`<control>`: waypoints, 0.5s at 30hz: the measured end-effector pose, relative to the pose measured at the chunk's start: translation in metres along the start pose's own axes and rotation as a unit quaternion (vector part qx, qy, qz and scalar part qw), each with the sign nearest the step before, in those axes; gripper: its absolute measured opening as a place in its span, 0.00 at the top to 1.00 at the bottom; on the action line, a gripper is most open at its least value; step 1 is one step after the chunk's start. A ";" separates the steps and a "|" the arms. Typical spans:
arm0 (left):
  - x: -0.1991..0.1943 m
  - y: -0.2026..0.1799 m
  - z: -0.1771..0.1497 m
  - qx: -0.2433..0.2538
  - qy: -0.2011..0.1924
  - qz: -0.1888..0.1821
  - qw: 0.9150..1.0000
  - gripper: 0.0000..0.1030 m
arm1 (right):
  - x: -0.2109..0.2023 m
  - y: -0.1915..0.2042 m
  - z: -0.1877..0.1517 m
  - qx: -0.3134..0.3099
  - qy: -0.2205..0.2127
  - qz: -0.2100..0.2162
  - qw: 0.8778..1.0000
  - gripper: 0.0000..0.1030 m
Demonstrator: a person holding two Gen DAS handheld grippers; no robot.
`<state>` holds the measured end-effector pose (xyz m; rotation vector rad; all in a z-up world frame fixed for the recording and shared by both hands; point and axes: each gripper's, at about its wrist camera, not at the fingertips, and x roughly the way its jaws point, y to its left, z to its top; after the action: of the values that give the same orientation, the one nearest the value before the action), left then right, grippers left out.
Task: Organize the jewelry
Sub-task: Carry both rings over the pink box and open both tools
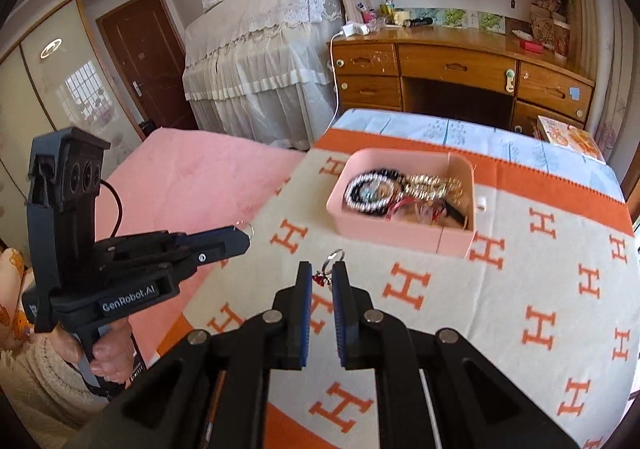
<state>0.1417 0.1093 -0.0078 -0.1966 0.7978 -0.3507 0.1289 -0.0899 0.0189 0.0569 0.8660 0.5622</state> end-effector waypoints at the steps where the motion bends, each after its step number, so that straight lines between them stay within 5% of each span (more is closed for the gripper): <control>1: 0.000 -0.007 0.014 0.010 -0.008 0.006 1.000 0.94 | -0.004 -0.004 0.014 0.003 -0.009 -0.002 1.000 0.90; 7: 0.025 -0.027 0.072 0.032 -0.022 0.040 0.998 0.94 | 0.015 -0.044 0.082 0.047 -0.013 0.004 0.999 0.90; 15: 0.116 -0.009 0.073 0.028 0.038 0.074 0.996 0.94 | 0.110 -0.088 0.071 0.098 0.082 0.010 0.992 0.89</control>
<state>0.2679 0.0595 -0.0319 -0.0719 0.8723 -0.2408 0.2764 -0.0990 -0.0358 0.2016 1.0815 0.5044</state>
